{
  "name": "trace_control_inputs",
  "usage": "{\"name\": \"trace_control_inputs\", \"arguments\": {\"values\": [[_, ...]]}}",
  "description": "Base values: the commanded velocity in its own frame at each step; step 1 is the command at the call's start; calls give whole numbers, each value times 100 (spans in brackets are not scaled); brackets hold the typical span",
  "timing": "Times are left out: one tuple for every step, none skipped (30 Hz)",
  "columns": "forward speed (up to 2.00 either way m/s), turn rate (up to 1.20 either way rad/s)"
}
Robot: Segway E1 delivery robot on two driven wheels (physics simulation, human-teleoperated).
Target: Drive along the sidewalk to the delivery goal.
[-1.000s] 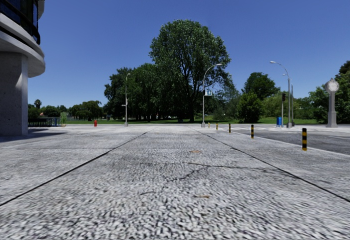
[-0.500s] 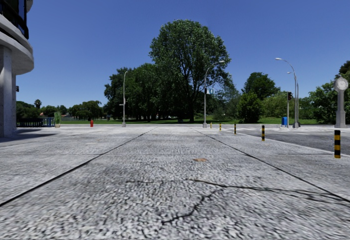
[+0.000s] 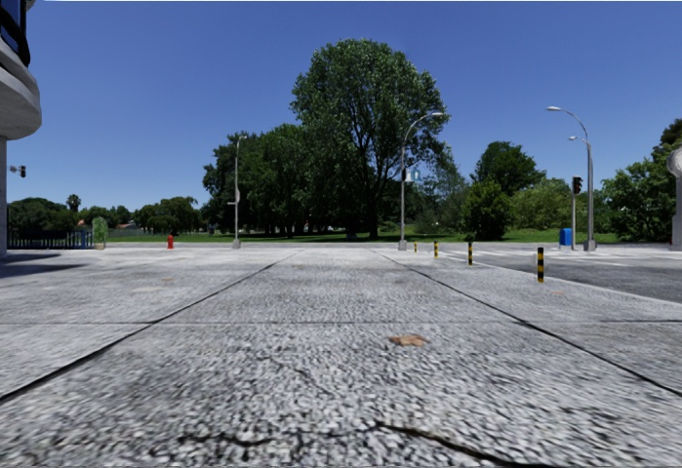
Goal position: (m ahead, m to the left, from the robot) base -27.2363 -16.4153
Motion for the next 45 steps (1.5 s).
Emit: {"name": "trace_control_inputs", "arguments": {"values": [[200,0],[200,0],[200,0],[200,0],[200,0],[200,0],[200,0],[200,0],[200,0],[200,0],[200,0],[200,0],[200,0],[200,0],[200,0],[200,0],[200,0],[200,0],[200,0],[200,0],[200,0],[200,0],[200,0],[200,0],[200,0],[200,0],[200,0],[200,0],[200,0],[200,0],[200,0],[200,0],[200,0],[200,0],[200,0],[200,0],[200,0],[200,0],[200,0],[200,0],[200,0],[200,0],[200,0],[200,0],[200,0]]}}
